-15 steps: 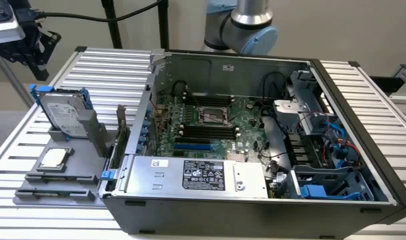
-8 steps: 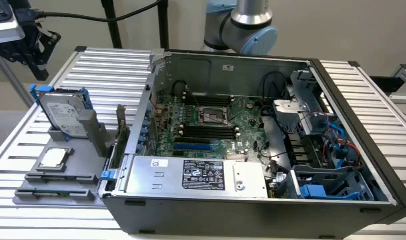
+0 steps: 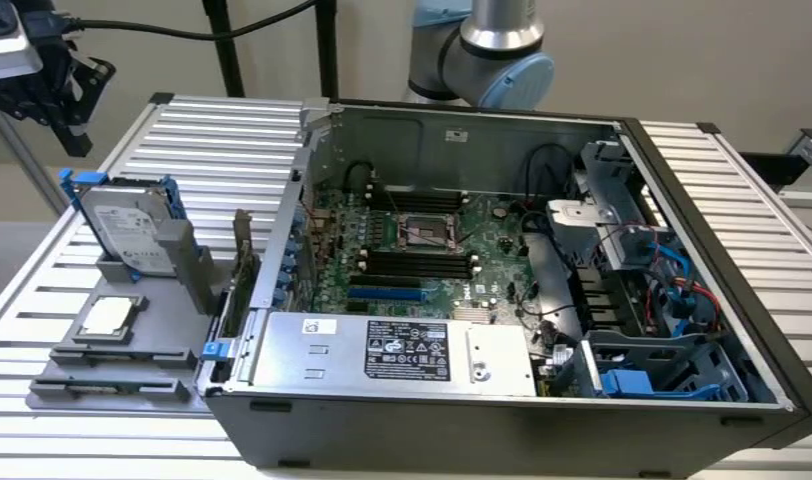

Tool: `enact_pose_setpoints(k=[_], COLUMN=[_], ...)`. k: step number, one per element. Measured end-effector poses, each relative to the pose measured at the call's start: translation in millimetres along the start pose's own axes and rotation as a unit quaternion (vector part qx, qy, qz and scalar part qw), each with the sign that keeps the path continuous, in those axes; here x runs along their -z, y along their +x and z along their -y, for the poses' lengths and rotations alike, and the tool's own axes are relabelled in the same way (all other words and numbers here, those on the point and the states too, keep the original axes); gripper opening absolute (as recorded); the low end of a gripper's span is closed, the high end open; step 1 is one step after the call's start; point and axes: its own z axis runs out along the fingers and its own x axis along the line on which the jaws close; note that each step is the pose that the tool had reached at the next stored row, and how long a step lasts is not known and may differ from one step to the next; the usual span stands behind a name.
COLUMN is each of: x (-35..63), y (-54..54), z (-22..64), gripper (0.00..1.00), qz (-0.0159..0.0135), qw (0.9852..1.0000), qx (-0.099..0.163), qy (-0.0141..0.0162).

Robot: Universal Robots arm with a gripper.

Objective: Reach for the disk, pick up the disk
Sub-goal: 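Reach for the disk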

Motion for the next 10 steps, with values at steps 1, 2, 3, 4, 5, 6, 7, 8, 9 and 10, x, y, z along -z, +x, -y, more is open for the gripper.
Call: enact_pose_setpoints(k=[1, 2, 3, 4, 5, 6, 7, 8, 9, 10], x=[0.0, 0.0, 0.0, 0.0, 0.0, 0.0, 0.0, 0.0, 0.0, 0.0], y=[1.1, 1.2, 1.2, 1.2, 1.2, 1.2, 1.3, 1.3, 1.3, 1.3], z=[-0.1, -0.2, -0.2, -0.2, -0.2, -0.2, -0.2, -0.3, -0.5, -0.5], gripper=[0.11, 0.11, 0.11, 0.11, 0.11, 0.11, 0.11, 0.11, 0.11, 0.11], qz=[0.0000, 0.0000, 0.0000, 0.0000, 0.0000, 0.0000, 0.0000, 0.0001, -0.0001, -0.0004], qw=[1.0000, 1.0000, 1.0000, 1.0000, 1.0000, 1.0000, 1.0000, 1.0000, 0.9999, 0.9998], qx=[0.000, 0.000, 0.000, 0.000, 0.000, 0.000, 0.001, 0.005, 0.012, 0.021], qy=[0.0001, 0.0002, 0.0002, 0.0002, 0.0002, 0.0002, 0.0002, 0.0002, 0.0002, 0.0002])
